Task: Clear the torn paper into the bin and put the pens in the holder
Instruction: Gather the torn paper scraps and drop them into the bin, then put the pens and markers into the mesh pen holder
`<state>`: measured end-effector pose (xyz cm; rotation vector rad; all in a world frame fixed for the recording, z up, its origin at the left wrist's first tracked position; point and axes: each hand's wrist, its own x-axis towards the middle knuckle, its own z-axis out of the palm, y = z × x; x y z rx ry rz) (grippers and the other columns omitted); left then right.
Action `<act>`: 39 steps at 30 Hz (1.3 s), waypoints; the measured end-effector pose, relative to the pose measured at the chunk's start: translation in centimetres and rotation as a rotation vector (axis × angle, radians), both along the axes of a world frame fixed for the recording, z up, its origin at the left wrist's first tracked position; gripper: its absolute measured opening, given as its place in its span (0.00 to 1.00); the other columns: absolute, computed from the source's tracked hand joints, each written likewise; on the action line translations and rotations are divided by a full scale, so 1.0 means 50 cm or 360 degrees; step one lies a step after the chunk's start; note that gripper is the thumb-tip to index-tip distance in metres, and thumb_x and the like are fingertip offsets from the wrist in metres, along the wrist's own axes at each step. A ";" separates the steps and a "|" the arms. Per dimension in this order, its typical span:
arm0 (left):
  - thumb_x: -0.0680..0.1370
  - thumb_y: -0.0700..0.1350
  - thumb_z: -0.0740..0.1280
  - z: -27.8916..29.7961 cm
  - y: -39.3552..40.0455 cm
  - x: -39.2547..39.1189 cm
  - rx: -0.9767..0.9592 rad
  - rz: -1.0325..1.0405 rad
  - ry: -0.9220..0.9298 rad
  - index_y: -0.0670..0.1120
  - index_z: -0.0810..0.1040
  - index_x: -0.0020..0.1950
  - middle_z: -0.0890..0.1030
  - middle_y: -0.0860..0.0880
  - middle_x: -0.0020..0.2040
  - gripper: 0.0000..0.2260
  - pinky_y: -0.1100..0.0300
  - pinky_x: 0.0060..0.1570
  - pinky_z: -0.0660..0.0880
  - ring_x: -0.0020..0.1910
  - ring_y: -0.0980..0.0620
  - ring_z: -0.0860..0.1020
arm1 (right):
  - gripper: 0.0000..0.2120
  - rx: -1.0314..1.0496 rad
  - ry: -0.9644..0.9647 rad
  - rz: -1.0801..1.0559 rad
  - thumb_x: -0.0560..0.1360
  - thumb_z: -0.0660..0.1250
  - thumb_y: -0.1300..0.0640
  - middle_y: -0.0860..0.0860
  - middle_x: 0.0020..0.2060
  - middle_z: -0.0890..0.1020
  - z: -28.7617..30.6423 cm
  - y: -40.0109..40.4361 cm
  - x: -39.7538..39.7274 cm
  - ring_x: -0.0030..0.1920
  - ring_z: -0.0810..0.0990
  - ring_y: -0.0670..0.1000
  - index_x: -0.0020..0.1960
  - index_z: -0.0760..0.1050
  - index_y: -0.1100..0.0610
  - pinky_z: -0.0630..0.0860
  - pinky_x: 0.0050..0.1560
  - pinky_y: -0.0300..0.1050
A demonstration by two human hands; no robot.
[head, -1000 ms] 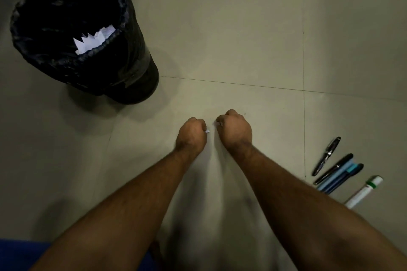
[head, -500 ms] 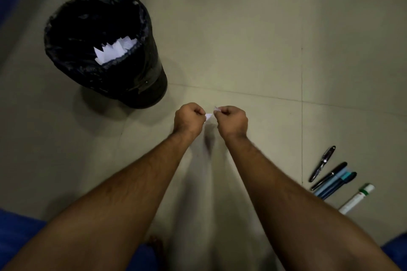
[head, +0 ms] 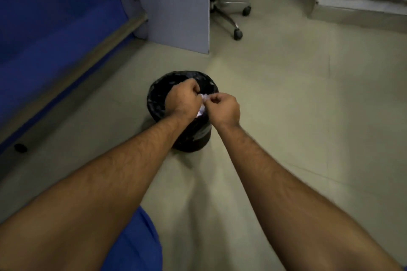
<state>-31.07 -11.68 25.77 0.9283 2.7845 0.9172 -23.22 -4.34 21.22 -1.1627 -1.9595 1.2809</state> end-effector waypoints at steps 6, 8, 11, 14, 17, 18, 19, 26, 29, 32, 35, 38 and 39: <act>0.74 0.44 0.67 -0.060 -0.100 -0.103 -0.0593 0.0129 0.0170 0.50 0.81 0.57 0.79 0.44 0.59 0.13 0.51 0.57 0.74 0.59 0.40 0.74 | 0.13 0.0369 -0.0408 0.0149 0.70 0.69 0.53 0.54 0.47 0.84 -0.020 -0.033 -0.040 0.49 0.82 0.57 0.53 0.82 0.54 0.74 0.44 0.43; 0.73 0.45 0.68 -0.076 -0.123 -0.105 -0.0596 0.0250 0.0202 0.50 0.80 0.57 0.76 0.43 0.59 0.13 0.50 0.58 0.72 0.60 0.40 0.72 | 0.18 0.0406 -0.0323 -0.0007 0.68 0.70 0.54 0.56 0.52 0.80 -0.043 -0.052 -0.036 0.52 0.79 0.58 0.58 0.80 0.53 0.74 0.47 0.43; 0.72 0.48 0.69 -0.087 -0.137 -0.090 -0.0407 0.0455 0.0050 0.47 0.76 0.60 0.73 0.41 0.60 0.17 0.48 0.58 0.72 0.60 0.38 0.72 | 0.29 0.0028 -0.0201 -0.0270 0.68 0.73 0.57 0.58 0.59 0.74 -0.063 -0.085 -0.042 0.56 0.77 0.61 0.68 0.73 0.53 0.74 0.58 0.48; 0.69 0.54 0.71 -0.090 -0.146 -0.086 -0.0096 0.0698 -0.0530 0.45 0.71 0.62 0.77 0.40 0.59 0.25 0.47 0.53 0.79 0.55 0.36 0.79 | 0.33 -0.0289 -0.0041 -0.0350 0.71 0.70 0.60 0.60 0.62 0.73 -0.058 -0.108 -0.068 0.60 0.77 0.63 0.74 0.67 0.54 0.73 0.61 0.49; 0.67 0.49 0.74 -0.086 -0.166 -0.094 0.0398 0.0830 -0.1045 0.43 0.76 0.57 0.82 0.41 0.50 0.21 0.47 0.31 0.82 0.37 0.41 0.83 | 0.32 -0.0274 -0.0010 -0.0320 0.72 0.69 0.61 0.60 0.64 0.73 -0.050 -0.132 -0.089 0.62 0.76 0.61 0.75 0.66 0.55 0.71 0.62 0.48; 0.69 0.46 0.74 -0.082 -0.173 -0.099 0.0508 0.0843 -0.1156 0.42 0.78 0.55 0.83 0.41 0.48 0.17 0.51 0.27 0.82 0.34 0.43 0.83 | 0.32 -0.0256 -0.0021 -0.0291 0.73 0.68 0.62 0.60 0.65 0.73 -0.045 -0.139 -0.097 0.62 0.76 0.61 0.75 0.66 0.55 0.71 0.62 0.47; 0.71 0.42 0.73 -0.076 -0.180 -0.106 0.0595 0.0866 -0.1231 0.41 0.78 0.54 0.82 0.42 0.46 0.13 0.56 0.24 0.80 0.33 0.46 0.81 | 0.31 -0.0245 -0.0033 -0.0252 0.73 0.68 0.62 0.59 0.65 0.73 -0.041 -0.145 -0.109 0.62 0.76 0.60 0.75 0.66 0.55 0.71 0.62 0.46; 0.76 0.39 0.71 -0.082 -0.237 -0.196 0.0777 0.1267 -0.1131 0.38 0.79 0.60 0.82 0.40 0.53 0.14 0.59 0.27 0.78 0.40 0.43 0.81 | 0.20 -0.0413 -0.0007 0.0295 0.69 0.69 0.60 0.54 0.54 0.84 -0.063 -0.189 -0.242 0.54 0.83 0.55 0.61 0.79 0.54 0.79 0.57 0.47; 0.74 0.44 0.73 -0.089 -0.235 -0.205 0.0700 0.1264 -0.0975 0.39 0.77 0.62 0.82 0.42 0.58 0.19 0.52 0.49 0.81 0.51 0.41 0.82 | 0.18 -0.0589 0.0132 0.0464 0.74 0.68 0.65 0.56 0.57 0.83 -0.058 -0.190 -0.262 0.57 0.81 0.55 0.63 0.77 0.59 0.76 0.64 0.50; 0.77 0.49 0.70 -0.075 -0.240 -0.189 0.0340 0.1198 -0.0753 0.40 0.75 0.66 0.80 0.43 0.62 0.21 0.55 0.58 0.76 0.60 0.41 0.79 | 0.23 -0.0767 0.0251 0.0537 0.75 0.68 0.67 0.52 0.59 0.81 -0.046 -0.181 -0.247 0.57 0.80 0.51 0.69 0.72 0.56 0.75 0.66 0.49; 0.75 0.52 0.69 -0.045 -0.239 -0.186 0.0142 0.1195 -0.0396 0.41 0.73 0.65 0.78 0.40 0.62 0.23 0.51 0.55 0.76 0.60 0.39 0.78 | 0.19 -0.0777 0.0329 0.0401 0.73 0.70 0.66 0.54 0.55 0.83 -0.034 -0.174 -0.234 0.54 0.82 0.54 0.61 0.73 0.53 0.78 0.62 0.54; 0.74 0.50 0.68 -0.017 -0.201 -0.195 0.0180 0.1013 -0.0378 0.42 0.80 0.55 0.83 0.41 0.54 0.15 0.52 0.51 0.79 0.53 0.40 0.81 | 0.16 -0.0714 0.0280 0.0338 0.73 0.71 0.63 0.57 0.50 0.84 0.000 -0.144 -0.225 0.50 0.83 0.54 0.61 0.76 0.59 0.79 0.60 0.54; 0.74 0.49 0.68 -0.003 -0.182 -0.195 0.0176 0.0944 -0.0444 0.42 0.82 0.51 0.84 0.43 0.50 0.13 0.54 0.49 0.79 0.49 0.42 0.82 | 0.14 -0.0648 0.0243 0.0350 0.73 0.71 0.62 0.57 0.49 0.85 0.025 -0.127 -0.219 0.49 0.83 0.53 0.59 0.78 0.60 0.79 0.59 0.53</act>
